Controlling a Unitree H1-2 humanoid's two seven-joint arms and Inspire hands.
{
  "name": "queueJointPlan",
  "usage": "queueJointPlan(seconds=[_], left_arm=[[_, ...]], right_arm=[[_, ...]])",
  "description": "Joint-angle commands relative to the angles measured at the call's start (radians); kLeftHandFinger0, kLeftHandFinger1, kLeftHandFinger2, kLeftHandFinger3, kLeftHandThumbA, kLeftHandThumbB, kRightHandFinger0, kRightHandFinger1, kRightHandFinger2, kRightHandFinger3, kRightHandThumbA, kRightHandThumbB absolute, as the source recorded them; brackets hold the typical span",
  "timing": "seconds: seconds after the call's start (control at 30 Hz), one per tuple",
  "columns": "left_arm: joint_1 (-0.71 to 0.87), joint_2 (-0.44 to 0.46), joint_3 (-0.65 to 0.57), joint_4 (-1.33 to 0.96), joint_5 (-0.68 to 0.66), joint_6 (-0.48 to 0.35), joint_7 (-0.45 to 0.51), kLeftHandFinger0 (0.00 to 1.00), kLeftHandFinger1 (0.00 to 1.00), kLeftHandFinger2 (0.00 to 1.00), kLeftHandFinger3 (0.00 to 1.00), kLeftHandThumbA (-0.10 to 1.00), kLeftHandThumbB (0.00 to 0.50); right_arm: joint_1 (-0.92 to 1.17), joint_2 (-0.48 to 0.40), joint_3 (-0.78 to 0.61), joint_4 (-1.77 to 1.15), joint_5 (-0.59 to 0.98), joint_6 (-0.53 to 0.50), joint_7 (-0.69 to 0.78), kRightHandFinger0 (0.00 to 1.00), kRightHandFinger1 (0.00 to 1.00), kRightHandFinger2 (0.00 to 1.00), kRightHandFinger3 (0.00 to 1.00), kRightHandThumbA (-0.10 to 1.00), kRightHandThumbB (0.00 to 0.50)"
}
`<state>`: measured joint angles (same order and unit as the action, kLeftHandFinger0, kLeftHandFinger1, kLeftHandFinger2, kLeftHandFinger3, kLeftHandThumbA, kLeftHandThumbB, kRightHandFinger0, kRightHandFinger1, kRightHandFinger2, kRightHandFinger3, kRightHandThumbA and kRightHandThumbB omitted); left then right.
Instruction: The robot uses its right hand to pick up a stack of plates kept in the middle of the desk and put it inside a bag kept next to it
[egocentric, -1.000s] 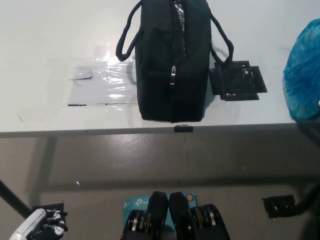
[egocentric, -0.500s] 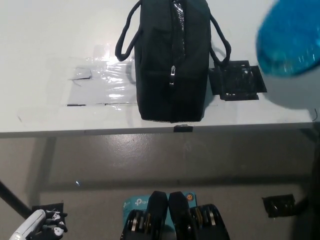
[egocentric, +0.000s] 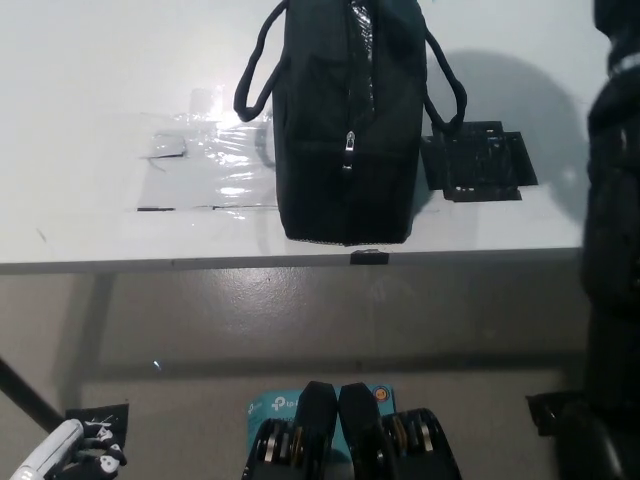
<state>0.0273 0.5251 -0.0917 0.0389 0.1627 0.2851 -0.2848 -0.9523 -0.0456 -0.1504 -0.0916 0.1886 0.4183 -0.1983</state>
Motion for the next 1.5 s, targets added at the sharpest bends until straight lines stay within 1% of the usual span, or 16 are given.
queueJointPlan(seconds=[0.0, 0.13, 0.23, 0.33, 0.37, 0.57, 0.7, 0.8, 0.83, 0.9, 1.0, 1.13, 1.33, 1.37, 1.4, 1.47], left_arm=[[0.005, 0.041, 0.012, -0.032, 0.014, 0.001, -0.01, 0.8, 0.82, 0.85, 0.82, -0.1, 0.166], [0.012, 0.032, 0.012, -0.034, 0.011, -0.002, -0.01, 0.8, 0.81, 0.84, 0.82, -0.1, 0.162], [0.012, 0.032, 0.008, -0.032, 0.013, 0.001, -0.011, 0.78, 0.81, 0.85, 0.84, -0.1, 0.166], [0.011, 0.032, 0.007, -0.033, 0.016, -0.001, -0.011, 0.76, 0.8, 0.84, 0.83, -0.1, 0.173], [0.014, 0.03, 0.01, -0.04, 0.012, 0.006, -0.011, 0.77, 0.8, 0.84, 0.82, -0.1, 0.187], [0.013, 0.028, 0.004, -0.035, 0.014, 0.003, -0.015, 0.78, 0.82, 0.83, 0.81, -0.1, 0.178], [0.021, 0.027, 0.006, -0.039, 0.013, -0.009, -0.011, 0.77, 0.8, 0.82, 0.8, -0.1, 0.189], [0.022, 0.027, 0.007, -0.038, 0.01, -0.014, -0.013, 0.77, 0.8, 0.82, 0.8, -0.1, 0.19], [0.029, 0.025, 0.006, -0.037, 0.011, -0.015, -0.01, 0.78, 0.81, 0.83, 0.82, -0.1, 0.189], [0.031, 0.027, 0.003, -0.039, 0.015, -0.005, -0.012, 0.8, 0.81, 0.85, 0.84, -0.1, 0.179], [0.041, 0.028, 0.002, -0.038, 0.017, -0.003, -0.014, 0.8, 0.81, 0.86, 0.86, -0.1, 0.182], [0.037, 0.028, -0.001, -0.032, 0.021, 0.0, -0.015, 0.79, 0.81, 0.85, 0.86, -0.1, 0.183], [0.04, 0.026, 0.001, -0.045, 0.018, 0.003, -0.016, 0.77, 0.81, 0.85, 0.84, -0.1, 0.184], [0.041, 0.025, 0.001, -0.044, 0.018, 0.001, -0.015, 0.76, 0.81, 0.85, 0.83, -0.1, 0.184], [0.04, 0.025, 0.002, -0.042, 0.016, 0.0, -0.015, 0.77, 0.81, 0.85, 0.84, -0.1, 0.175], [0.053, 0.022, 0.003, -0.045, 0.015, -0.01, -0.011, 0.77, 0.81, 0.85, 0.84, -0.1, 0.176]], right_arm=[[-0.097, 0.01, 0.029, -0.045, 0.003, 0.031, 0.026, 0.0, 0.0, 0.14, 0.09, -0.1, 0.203], [-0.062, 0.015, 0.114, -0.045, -0.052, 0.016, 0.054, 0.0, 0.0, 0.19, 0.1, -0.1, 0.226], [-0.022, 0.017, 0.177, -0.033, -0.111, 0.014, 0.044, 0.0, 0.0, 0.1, 0.06, -0.1, 0.255], [-0.012, 0.004, 0.214, -0.018, -0.151, -0.002, 0.04, 0.0, 0.0, 0.09, 0.06, -0.1, 0.274], [0.003, 0.011, 0.226, 0.0, -0.165, -0.011, 0.033, 0.0, 0.0, 0.04, 0.01, -0.1, 0.294], [0.037, -0.054, 0.335, 0.068, -0.323, -0.105, 0.026, 0.0, 0.0, 0.0, 0.0, -0.1, 0.278], [0.044, -0.08, 0.362, 0.065, -0.378, -0.105, 0.02, 0.0, 0.0, 0.0, 0.0, -0.1, 0.258], [0.04, -0.076, 0.343, 0.07, -0.362, -0.128, 0.022, 0.0, 0.0, 0.0, 0.0, -0.1, 0.244], [0.03, -0.065, 0.326, 0.064, -0.354, -0.107, 0.014, 0.0, 0.0, 0.01, 0.0, -0.1, 0.251], [0.009, -0.074, 0.318, 0.066, -0.374, -0.119, 0.005, 0.0, 0.0, 0.01, 0.0, -0.1, 0.223], [-0.009, -0.07, 0.293, 0.063, -0.389, -0.117, -0.013, 0.0, 0.0, 0.0, 0.0, -0.1, 0.242], [-0.018, -0.067, 0.264, 0.063, -0.383, -0.152, -0.012, 0.0, 0.0, 0.0, 0.0, -0.1, 0.239], [-0.015, -0.051, 0.23, 0.058, -0.399, -0.144, -0.014, 0.0, 0.0, 0.0, 0.0, -0.1, 0.241], [-0.013, -0.048, 0.229, 0.058, -0.402, -0.146, -0.013, 0.0, 0.0, 0.0, 0.0, -0.1, 0.243], [-0.01, -0.044, 0.227, 0.061, -0.402, -0.153, -0.012, 0.0, 0.0, 0.0, 0.0, -0.1, 0.271], [0.003, -0.034, 0.227, 0.057, -0.397, -0.17, -0.004, 0.0, 0.0, 0.0, 0.0, -0.1, 0.298]])
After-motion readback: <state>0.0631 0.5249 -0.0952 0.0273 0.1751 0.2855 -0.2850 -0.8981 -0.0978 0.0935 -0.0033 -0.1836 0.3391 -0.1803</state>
